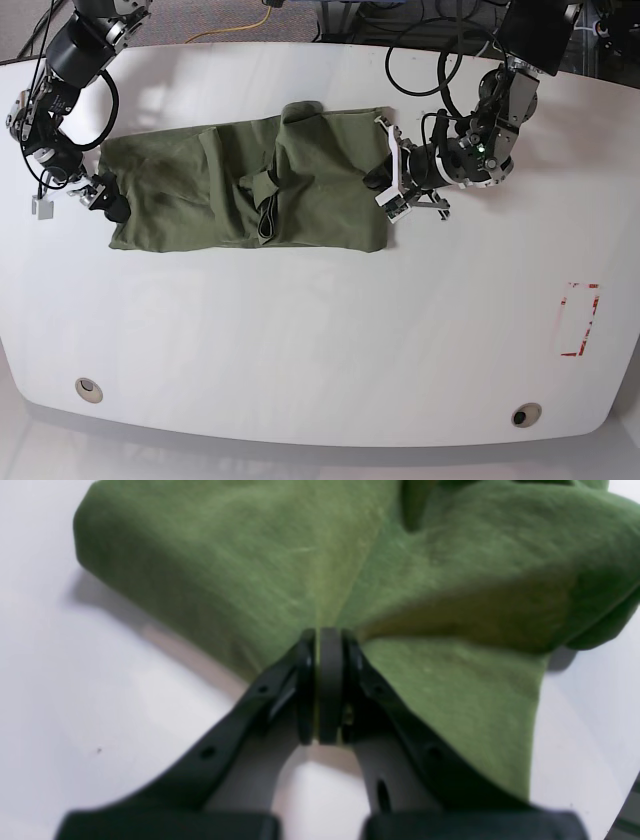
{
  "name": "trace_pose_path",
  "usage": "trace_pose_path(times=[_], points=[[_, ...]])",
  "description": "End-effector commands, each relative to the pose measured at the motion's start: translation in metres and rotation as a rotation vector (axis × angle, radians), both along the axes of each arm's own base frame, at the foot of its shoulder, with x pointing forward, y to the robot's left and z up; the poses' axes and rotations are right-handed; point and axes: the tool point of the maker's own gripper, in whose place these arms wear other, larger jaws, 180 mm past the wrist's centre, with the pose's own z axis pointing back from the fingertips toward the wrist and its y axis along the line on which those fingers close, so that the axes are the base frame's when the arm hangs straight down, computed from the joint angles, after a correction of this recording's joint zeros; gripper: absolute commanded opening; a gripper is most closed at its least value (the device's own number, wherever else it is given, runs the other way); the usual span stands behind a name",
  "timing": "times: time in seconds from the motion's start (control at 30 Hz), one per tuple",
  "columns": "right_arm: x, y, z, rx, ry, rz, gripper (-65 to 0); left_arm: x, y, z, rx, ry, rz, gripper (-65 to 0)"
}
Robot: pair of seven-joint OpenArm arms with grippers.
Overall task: Layout the t-shirt on the table in an organized manner, then fold the t-shirt properly
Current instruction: 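Grasp the shirt end with the right gripper and lift it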
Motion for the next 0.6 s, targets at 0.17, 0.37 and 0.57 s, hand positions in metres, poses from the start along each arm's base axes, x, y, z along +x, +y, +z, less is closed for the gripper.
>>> trace_pose_path(times=[0.17, 0.37, 0.57], points=[[-0.001, 0.018, 0.010, -0.056, 0.014, 0.079, 0.0, 0.009, -0.002, 0.013, -0.027, -0.038, -0.002, -65.0], [0.003, 0.032, 0.014, -0.082, 0.011, 0.138, 0.0, 0.009, -0.002, 0.012, -0.026, -0.036, -0.001, -65.0], [0.004, 0.042, 0.009, -0.066, 0.013, 0.149, 0.0, 0.009, -0.002, 0.012, -0.026, -0.036, -0.001, -65.0]])
